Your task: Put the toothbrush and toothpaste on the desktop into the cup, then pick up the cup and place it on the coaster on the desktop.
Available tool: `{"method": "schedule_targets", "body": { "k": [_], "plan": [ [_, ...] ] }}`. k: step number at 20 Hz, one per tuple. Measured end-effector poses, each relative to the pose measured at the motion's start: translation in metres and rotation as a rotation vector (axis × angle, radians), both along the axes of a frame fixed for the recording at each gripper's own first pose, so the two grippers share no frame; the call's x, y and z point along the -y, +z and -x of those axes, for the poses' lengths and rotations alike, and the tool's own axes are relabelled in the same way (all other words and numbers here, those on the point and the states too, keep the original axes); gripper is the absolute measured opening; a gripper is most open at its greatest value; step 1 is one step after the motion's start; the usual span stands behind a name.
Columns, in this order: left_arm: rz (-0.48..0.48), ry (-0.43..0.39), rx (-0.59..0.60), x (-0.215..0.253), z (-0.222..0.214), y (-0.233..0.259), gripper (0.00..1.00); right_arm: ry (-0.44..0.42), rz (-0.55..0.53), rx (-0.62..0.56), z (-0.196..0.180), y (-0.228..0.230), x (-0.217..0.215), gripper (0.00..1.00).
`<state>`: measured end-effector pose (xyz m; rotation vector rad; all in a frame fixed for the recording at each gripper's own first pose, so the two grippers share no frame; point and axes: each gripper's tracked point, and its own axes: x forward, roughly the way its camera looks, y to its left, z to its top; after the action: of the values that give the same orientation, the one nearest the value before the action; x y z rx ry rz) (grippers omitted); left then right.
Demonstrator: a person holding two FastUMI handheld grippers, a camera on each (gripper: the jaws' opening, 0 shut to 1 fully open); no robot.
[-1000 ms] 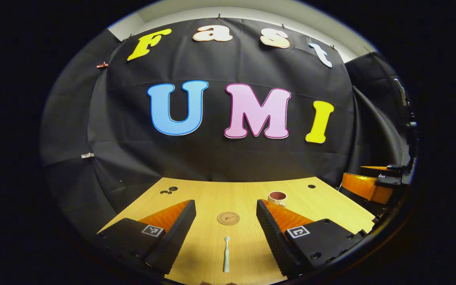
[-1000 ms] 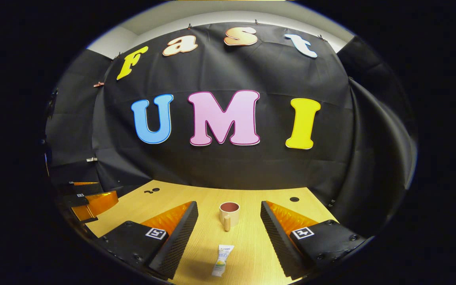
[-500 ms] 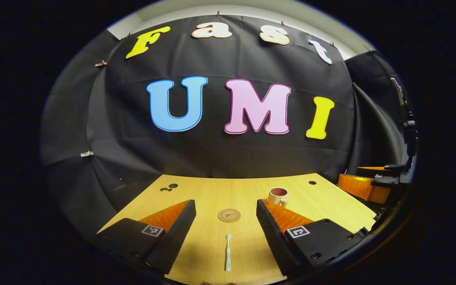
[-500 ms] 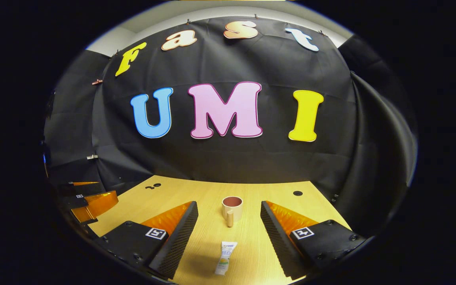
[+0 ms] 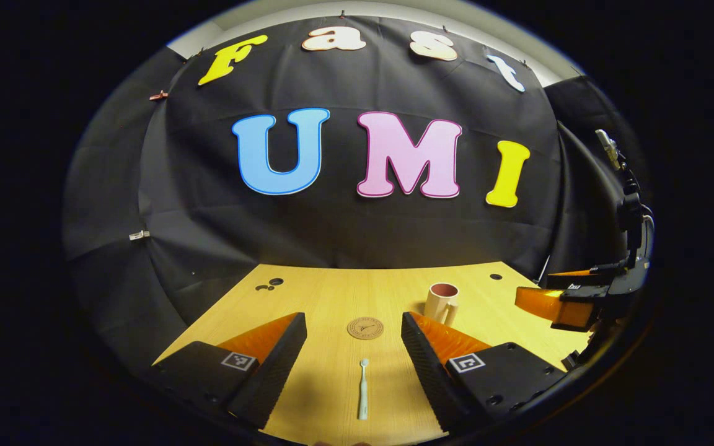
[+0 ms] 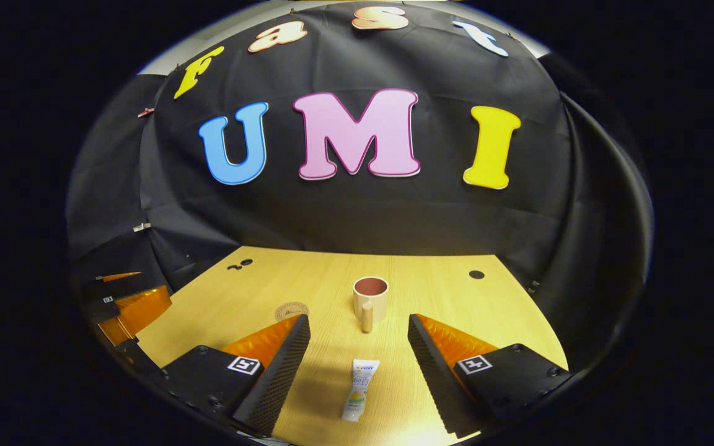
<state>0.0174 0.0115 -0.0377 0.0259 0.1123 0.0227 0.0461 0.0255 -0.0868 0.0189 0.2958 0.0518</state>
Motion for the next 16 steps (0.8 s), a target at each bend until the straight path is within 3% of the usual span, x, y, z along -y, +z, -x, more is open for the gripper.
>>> {"method": "schedule_targets", "body": {
  "k": [8, 16],
  "plan": [
    [0.02, 0.086, -0.09, -0.016, -0.013, -0.032, 0.98, 0.054, 0.002, -0.15, -0.026, -0.044, -0.014, 0.98],
    [0.019, 0.132, -0.189, -0.017, -0.037, -0.063, 0.98, 0.061, 0.015, -0.441, -0.03, -0.131, -0.01, 0.98]
  ]
}}
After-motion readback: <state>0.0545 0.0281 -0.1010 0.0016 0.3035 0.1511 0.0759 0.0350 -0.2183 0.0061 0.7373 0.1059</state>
